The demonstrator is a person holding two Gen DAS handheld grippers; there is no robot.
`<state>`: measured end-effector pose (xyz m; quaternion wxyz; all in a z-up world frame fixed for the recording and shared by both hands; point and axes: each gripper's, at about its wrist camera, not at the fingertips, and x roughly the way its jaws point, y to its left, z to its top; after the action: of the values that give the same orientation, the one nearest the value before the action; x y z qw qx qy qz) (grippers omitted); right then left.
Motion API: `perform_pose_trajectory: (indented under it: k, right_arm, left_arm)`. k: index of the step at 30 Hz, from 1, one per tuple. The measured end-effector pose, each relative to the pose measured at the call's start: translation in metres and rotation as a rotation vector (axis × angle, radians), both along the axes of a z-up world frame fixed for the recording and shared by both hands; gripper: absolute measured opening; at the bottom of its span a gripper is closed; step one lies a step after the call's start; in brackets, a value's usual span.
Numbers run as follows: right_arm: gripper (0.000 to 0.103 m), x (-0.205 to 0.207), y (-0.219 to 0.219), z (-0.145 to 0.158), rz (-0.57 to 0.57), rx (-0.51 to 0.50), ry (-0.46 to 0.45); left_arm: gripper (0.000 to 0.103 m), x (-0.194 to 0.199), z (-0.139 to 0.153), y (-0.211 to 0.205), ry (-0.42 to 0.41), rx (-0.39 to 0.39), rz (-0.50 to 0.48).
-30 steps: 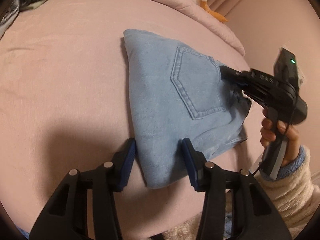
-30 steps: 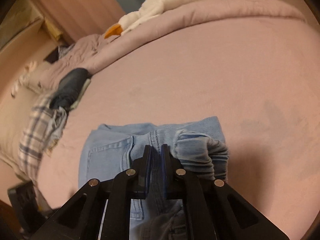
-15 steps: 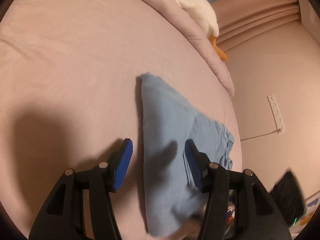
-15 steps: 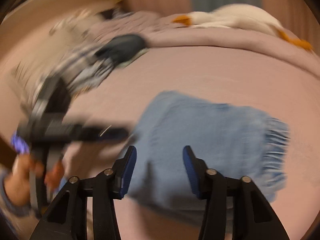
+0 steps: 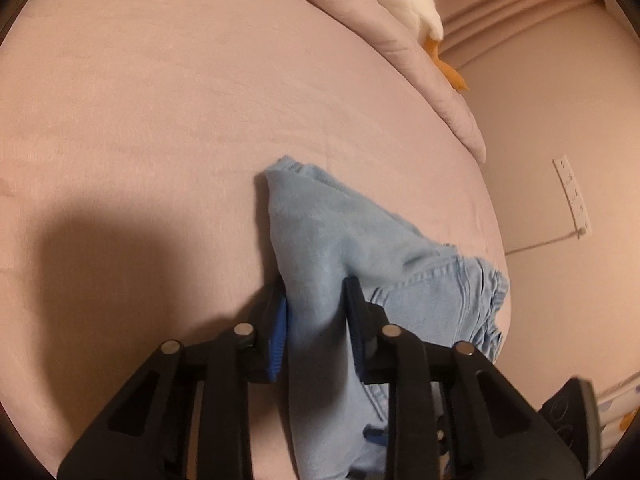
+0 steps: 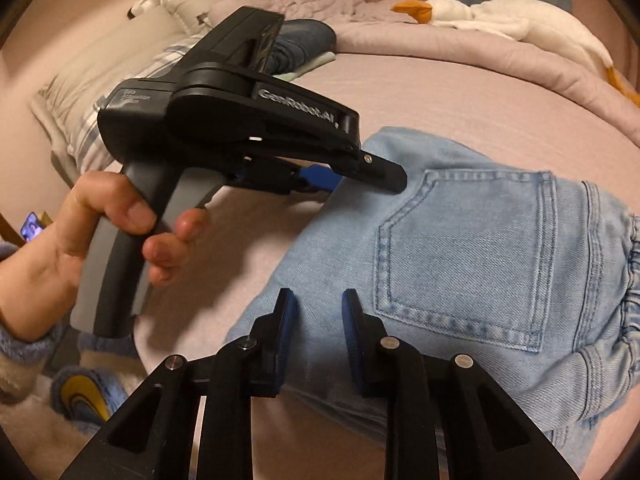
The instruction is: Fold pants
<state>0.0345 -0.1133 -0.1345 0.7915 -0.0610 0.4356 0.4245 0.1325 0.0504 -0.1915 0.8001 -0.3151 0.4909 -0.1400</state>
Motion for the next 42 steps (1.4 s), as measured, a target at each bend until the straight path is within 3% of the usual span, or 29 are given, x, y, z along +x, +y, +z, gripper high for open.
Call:
perform_pose_trajectory:
  k: [7, 13, 16, 20, 24, 26, 28, 33, 38, 42]
  right_arm:
    - [0.025, 0.0, -0.003, 0.002, -0.004, -0.004, 0.005]
    - [0.025, 0.001, -0.009, 0.011, -0.024, 0.012, 0.051]
    - [0.025, 0.005, -0.028, 0.02, -0.052, 0.061, 0.077]
    - [0.032, 0.026, -0.068, 0.04, -0.208, 0.103, 0.04]
    - [0.037, 0.051, -0.093, 0.042, -0.418, -0.032, -0.02]
    - [0.037, 0.056, -0.099, 0.036, -0.451, -0.085, -0.042]
    - [0.037, 0.057, -0.098, 0.028, -0.442, -0.104, -0.034]
    - [0.039, 0.045, -0.081, 0.028, -0.398, -0.212, -0.137]
    - [0.039, 0.044, -0.092, 0.037, -0.397, -0.151, -0.079]
    - [0.043, 0.031, -0.083, 0.022, -0.332, -0.186, -0.056]
  left_arm:
    - [0.029, 0.01, -0.001, 0.002, 0.005, -0.024, 0.055]
    - [0.034, -0.015, 0.031, 0.012, -0.091, 0.079, 0.112]
    - [0.034, -0.033, 0.044, 0.006, -0.133, 0.145, 0.075]
    - [0.034, -0.052, 0.05, -0.023, -0.167, 0.214, -0.021]
    - [0.034, -0.071, 0.047, -0.061, -0.193, 0.303, -0.137]
    - [0.034, -0.075, 0.039, -0.074, -0.194, 0.355, -0.183]
    - [0.034, -0.074, 0.026, -0.083, -0.166, 0.387, -0.217]
    - [0.034, -0.076, 0.02, -0.086, -0.158, 0.411, -0.225]
    - [0.034, -0.078, 0.018, -0.081, -0.155, 0.398, -0.216]
    - [0.034, -0.08, 0.02, -0.085, -0.159, 0.403, -0.206]
